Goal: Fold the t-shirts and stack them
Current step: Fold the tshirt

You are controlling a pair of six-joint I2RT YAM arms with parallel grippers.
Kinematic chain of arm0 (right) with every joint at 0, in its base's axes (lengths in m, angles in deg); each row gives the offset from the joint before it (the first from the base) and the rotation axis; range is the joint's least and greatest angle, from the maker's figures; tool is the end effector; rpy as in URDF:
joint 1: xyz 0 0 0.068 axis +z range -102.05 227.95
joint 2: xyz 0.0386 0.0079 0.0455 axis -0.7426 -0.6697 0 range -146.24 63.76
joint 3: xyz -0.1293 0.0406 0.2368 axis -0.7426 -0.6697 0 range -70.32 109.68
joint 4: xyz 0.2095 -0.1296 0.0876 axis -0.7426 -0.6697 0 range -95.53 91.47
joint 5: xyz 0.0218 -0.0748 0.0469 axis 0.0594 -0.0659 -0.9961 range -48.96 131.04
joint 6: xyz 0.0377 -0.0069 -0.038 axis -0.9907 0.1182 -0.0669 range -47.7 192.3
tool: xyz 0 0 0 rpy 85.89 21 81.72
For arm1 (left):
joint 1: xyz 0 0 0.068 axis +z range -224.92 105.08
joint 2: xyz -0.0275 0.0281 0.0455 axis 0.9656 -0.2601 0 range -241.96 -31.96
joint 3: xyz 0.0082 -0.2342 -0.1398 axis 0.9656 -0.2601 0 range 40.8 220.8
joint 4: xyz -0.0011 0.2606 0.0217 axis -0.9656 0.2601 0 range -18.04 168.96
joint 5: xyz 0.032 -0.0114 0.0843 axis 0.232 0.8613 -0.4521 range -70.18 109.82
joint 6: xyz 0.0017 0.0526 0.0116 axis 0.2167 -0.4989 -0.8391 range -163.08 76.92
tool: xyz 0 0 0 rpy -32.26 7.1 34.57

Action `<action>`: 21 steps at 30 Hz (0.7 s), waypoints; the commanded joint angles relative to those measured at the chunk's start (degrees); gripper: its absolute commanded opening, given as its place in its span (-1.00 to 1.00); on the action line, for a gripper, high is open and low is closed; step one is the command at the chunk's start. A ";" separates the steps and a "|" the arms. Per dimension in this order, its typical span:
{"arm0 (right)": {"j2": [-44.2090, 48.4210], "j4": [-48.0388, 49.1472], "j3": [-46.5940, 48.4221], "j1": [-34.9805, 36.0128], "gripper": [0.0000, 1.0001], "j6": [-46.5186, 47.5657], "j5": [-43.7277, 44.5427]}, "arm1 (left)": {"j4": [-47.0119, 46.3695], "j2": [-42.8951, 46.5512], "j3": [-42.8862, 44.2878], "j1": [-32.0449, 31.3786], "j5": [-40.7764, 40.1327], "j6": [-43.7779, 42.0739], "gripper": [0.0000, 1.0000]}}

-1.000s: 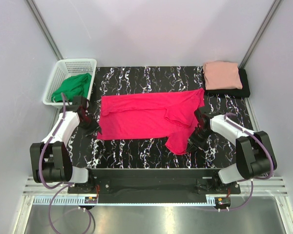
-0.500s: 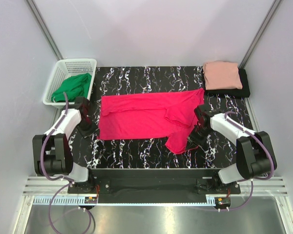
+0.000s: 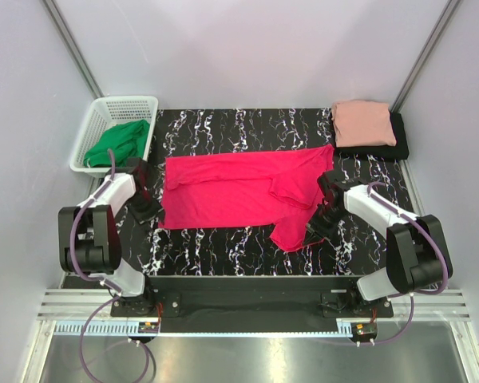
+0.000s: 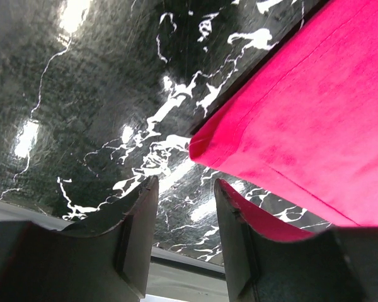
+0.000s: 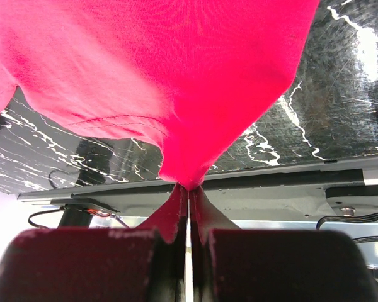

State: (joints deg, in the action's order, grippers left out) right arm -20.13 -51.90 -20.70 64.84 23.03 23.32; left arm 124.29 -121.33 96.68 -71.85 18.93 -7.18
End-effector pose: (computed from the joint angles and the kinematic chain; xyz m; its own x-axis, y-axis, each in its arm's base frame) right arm 0.2193 0.0779 0.1798 -0.8426 0.4986 0.2035 0.5361 0.8123 0.2296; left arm 0.2622 0.0146 0.1831 -0.7746 -0.6287 -0.0682 -0.6283 0.7774 -0.0302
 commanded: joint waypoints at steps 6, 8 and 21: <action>-0.39 -0.25 2.58 0.52 -1.00 0.58 -1.71 | -2.24 -2.13 2.57 0.27 -0.08 -0.13 -0.08; -0.56 -0.25 2.67 0.52 -1.00 0.50 -1.80 | -2.41 -2.48 2.31 0.27 -0.08 -0.22 -0.08; -1.00 -0.07 3.11 0.52 -1.00 0.32 -2.32 | -3.29 -5.47 3.18 0.27 0.27 -0.66 -0.12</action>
State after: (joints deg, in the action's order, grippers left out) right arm -20.75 -51.92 -19.76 64.84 23.03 21.86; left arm 122.39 -126.29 97.68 -71.85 19.15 -7.25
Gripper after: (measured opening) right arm 0.012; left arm 0.447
